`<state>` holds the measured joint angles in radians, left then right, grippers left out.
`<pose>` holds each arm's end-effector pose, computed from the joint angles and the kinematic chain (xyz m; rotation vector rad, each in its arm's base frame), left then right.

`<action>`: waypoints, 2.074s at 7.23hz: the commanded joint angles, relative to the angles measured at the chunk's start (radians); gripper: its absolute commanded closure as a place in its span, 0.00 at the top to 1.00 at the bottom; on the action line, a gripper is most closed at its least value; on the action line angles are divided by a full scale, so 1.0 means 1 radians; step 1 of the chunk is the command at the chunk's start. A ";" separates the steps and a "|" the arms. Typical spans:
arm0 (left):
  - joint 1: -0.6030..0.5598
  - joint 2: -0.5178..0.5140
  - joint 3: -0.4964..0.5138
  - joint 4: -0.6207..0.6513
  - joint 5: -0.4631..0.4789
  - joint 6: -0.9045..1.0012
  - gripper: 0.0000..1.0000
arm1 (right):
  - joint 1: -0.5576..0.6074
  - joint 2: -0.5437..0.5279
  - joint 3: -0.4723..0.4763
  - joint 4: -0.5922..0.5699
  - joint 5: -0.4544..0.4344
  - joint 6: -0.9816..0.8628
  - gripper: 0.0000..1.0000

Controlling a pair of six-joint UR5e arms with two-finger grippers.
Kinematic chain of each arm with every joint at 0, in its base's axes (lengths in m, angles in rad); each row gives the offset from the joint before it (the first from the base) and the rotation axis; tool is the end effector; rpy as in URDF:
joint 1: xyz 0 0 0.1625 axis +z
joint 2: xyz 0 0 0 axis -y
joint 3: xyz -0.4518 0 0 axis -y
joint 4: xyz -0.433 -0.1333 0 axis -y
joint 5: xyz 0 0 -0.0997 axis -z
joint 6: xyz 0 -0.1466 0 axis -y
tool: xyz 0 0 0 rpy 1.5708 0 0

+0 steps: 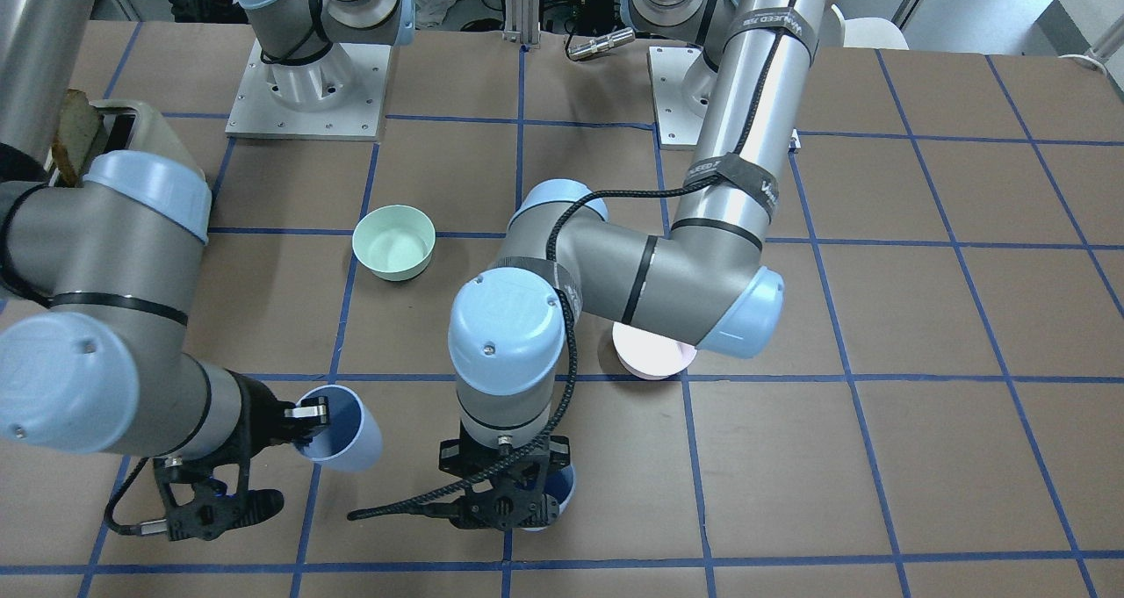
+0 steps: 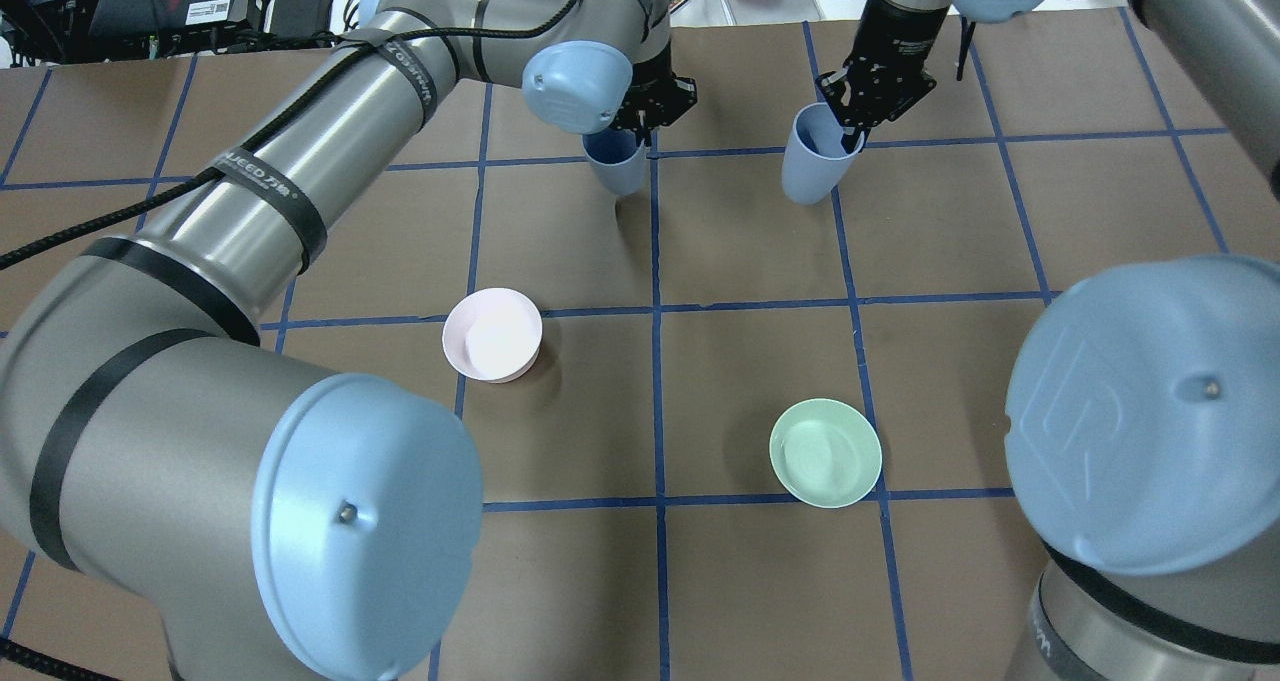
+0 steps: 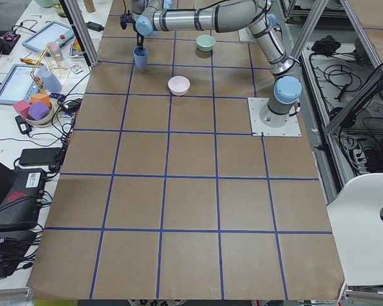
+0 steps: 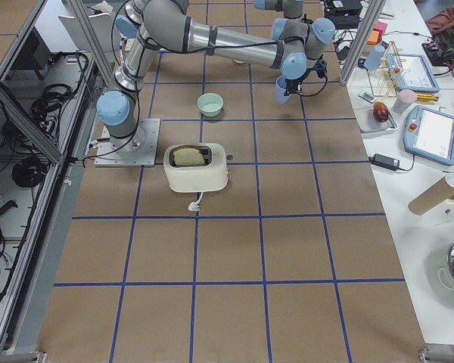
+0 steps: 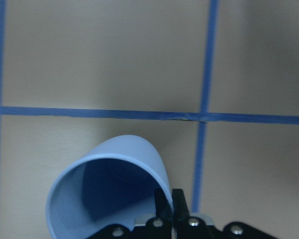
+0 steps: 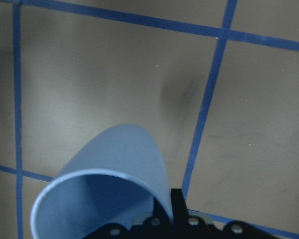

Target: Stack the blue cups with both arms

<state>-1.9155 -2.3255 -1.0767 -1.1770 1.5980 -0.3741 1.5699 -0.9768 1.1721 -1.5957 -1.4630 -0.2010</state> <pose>-0.4076 -0.7527 0.2480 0.0486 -3.1128 0.2093 0.1484 -0.7513 0.2923 -0.2867 2.9944 0.2392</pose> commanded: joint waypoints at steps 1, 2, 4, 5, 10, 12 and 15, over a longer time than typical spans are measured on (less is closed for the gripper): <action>-0.025 -0.008 -0.021 0.013 -0.006 -0.011 0.00 | 0.001 -0.002 0.004 -0.013 -0.013 -0.054 0.00; -0.025 -0.015 -0.041 0.013 -0.006 -0.009 0.99 | -0.040 0.000 0.004 -0.013 -0.011 -0.070 0.00; -0.016 0.017 -0.040 0.005 -0.024 -0.003 1.00 | -0.059 0.000 -0.005 -0.013 -0.011 -0.063 0.00; 0.022 0.071 -0.022 -0.062 -0.067 0.003 1.00 | -0.059 -0.003 -0.008 -0.010 0.003 -0.061 0.00; 0.298 0.374 0.163 -0.787 -0.115 0.301 1.00 | 0.181 -0.034 -0.097 0.002 -0.003 0.408 0.00; 0.343 0.507 0.056 -0.884 -0.072 0.337 1.00 | 0.234 -0.033 -0.101 0.008 -0.002 0.495 0.00; 0.357 0.677 -0.307 -0.532 -0.049 0.331 1.00 | 0.254 0.009 -0.106 -0.024 -0.005 0.546 0.00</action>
<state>-1.5615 -1.7141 -1.2369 -1.8688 1.5434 -0.0429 1.8192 -0.9849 1.0686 -1.6051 -1.4662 0.3329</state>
